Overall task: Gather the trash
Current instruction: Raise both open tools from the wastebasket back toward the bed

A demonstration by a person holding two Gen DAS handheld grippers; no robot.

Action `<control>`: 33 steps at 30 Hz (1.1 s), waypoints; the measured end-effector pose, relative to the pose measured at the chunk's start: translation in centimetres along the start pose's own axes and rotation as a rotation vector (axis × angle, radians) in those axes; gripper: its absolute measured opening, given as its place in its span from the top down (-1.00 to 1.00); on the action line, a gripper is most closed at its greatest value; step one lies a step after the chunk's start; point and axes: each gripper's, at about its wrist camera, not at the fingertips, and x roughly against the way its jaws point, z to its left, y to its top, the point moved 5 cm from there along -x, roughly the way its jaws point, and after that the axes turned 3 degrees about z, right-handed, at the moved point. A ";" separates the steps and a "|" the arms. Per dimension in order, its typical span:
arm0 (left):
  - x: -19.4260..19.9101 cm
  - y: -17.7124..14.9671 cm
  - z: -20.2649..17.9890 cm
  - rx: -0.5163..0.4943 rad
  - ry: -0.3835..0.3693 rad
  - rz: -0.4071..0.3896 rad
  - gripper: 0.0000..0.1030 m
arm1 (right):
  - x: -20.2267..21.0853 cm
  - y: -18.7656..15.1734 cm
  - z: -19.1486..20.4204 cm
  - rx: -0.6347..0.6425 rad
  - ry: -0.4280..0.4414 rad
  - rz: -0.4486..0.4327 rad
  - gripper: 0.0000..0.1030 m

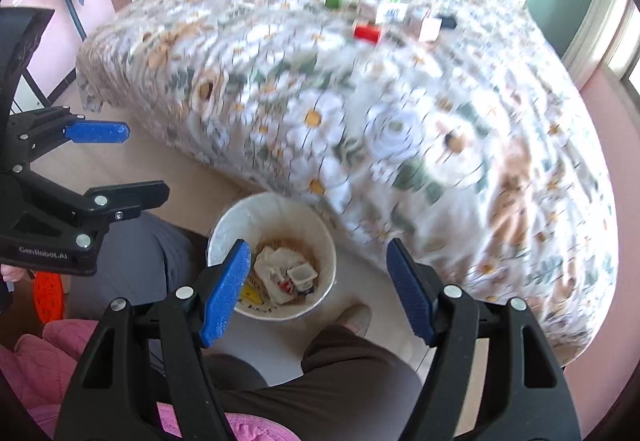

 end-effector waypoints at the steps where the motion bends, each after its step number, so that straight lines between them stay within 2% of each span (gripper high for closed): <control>1: 0.7 0.4 0.0 -0.001 0.004 -0.018 -0.70 | 1.0 0.4 -0.2 0.004 -0.009 -0.019 -0.37; 10: 7.2 4.6 0.0 -0.027 0.024 -0.165 -0.70 | 10.4 5.1 -2.0 0.032 -0.106 -0.212 -0.45; 18: 10.4 8.7 -0.4 -0.087 0.083 -0.255 -0.70 | 16.3 8.8 -3.5 0.036 -0.124 -0.330 -0.45; 26: 13.5 13.0 -0.3 -0.107 0.097 -0.322 -0.70 | 19.9 12.5 -3.8 0.085 -0.159 -0.394 -0.45; 30: 14.2 15.4 -0.3 -0.128 0.110 -0.353 -0.70 | 20.9 14.6 -4.8 0.080 -0.154 -0.418 -0.56; 33: 13.5 17.3 -0.1 -0.130 0.100 -0.343 -0.70 | 20.8 16.4 -6.1 0.055 -0.128 -0.421 -0.56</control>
